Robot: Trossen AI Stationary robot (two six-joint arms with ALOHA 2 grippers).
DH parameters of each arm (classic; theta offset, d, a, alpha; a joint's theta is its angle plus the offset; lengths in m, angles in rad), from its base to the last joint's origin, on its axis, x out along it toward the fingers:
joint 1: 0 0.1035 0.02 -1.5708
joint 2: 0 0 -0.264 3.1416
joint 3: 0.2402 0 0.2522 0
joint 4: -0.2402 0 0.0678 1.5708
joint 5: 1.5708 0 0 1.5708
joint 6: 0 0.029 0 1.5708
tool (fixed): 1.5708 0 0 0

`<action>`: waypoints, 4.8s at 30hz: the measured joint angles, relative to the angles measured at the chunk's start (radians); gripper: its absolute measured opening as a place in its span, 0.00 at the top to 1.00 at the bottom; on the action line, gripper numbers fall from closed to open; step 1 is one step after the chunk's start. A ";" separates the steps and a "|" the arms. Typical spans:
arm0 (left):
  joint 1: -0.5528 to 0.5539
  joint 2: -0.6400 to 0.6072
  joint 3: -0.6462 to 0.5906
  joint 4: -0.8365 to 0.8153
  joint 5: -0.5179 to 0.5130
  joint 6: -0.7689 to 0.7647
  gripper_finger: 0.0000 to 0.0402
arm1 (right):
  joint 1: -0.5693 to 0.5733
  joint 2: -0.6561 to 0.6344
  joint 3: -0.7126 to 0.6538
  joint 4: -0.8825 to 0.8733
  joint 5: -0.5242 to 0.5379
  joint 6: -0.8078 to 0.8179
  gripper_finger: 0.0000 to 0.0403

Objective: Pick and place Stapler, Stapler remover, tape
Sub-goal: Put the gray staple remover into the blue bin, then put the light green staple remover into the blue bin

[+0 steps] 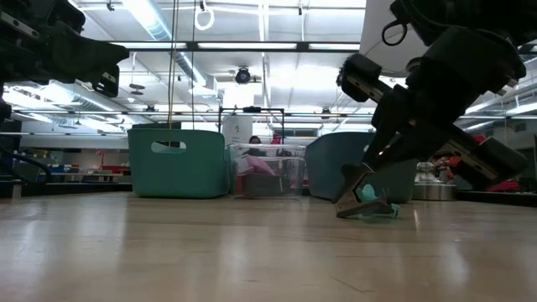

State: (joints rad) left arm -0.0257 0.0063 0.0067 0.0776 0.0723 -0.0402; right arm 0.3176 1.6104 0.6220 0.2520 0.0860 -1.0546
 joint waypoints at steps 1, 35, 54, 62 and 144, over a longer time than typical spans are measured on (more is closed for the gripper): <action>0.000 0.000 0.000 0.000 0.000 0.000 0.99 | 0.000 0.000 0.000 0.000 0.000 0.004 0.99; 0.000 0.000 0.000 0.000 0.000 0.000 0.99 | -0.226 -0.244 0.117 -0.078 0.117 0.258 1.00; 0.000 0.000 0.000 0.000 0.000 0.000 0.99 | -0.590 -0.356 0.117 -0.206 0.420 0.307 1.00; 0.000 0.000 0.000 0.000 0.000 0.000 0.99 | -0.689 -0.355 0.117 -0.277 0.391 0.350 1.00; 0.000 0.000 0.000 0.000 0.000 0.000 0.99 | -0.499 -0.414 0.334 -0.306 0.481 0.551 0.47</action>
State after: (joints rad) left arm -0.0254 0.0063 0.0071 0.0772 0.0726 -0.0399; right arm -0.1815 1.1965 0.9558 -0.0537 0.5675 -0.5039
